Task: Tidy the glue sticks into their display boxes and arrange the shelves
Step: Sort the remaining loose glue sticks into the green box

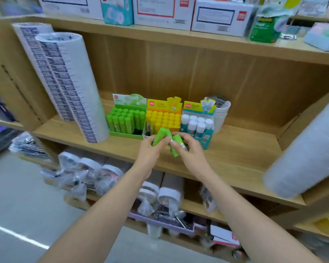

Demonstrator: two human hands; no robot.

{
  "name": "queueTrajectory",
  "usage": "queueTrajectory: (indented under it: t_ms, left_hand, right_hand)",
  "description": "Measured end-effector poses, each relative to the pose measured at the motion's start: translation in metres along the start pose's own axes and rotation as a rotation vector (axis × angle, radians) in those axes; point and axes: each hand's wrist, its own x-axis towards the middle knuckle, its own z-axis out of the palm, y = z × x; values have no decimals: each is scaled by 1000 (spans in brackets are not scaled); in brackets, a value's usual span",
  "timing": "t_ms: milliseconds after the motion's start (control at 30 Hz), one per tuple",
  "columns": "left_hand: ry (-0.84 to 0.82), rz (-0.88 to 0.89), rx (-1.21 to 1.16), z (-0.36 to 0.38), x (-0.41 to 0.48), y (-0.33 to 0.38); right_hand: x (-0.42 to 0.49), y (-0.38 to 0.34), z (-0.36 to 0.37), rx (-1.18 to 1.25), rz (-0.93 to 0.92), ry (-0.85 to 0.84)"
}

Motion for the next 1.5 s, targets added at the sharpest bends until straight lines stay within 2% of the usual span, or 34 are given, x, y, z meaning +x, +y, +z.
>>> queueTrajectory:
  t_ms: [100, 167, 300, 567, 867, 1033, 1300, 1500]
  left_hand:
    - [10, 35, 62, -49, 17, 1]
    - [17, 93, 139, -83, 29, 1]
    - [11, 177, 341, -138, 50, -1]
    - [-15, 319, 605, -161, 72, -13]
    - [59, 362, 701, -164, 80, -18]
    - [52, 362, 665, -162, 84, -18]
    - [10, 338, 624, -161, 86, -21]
    - [-15, 314, 591, -160, 86, -19]
  right_hand:
    - [15, -9, 48, 26, 0, 15]
    - [26, -16, 77, 24, 0, 82]
    - [50, -29, 109, -105, 15, 190]
    - [77, -41, 116, -124, 90, 399]
    - [105, -36, 124, -463, 3, 302]
    - [115, -23, 127, -676, 6, 296]
    - [121, -21, 128, -765, -67, 267]
    - [118, -12, 128, -822, -210, 257]
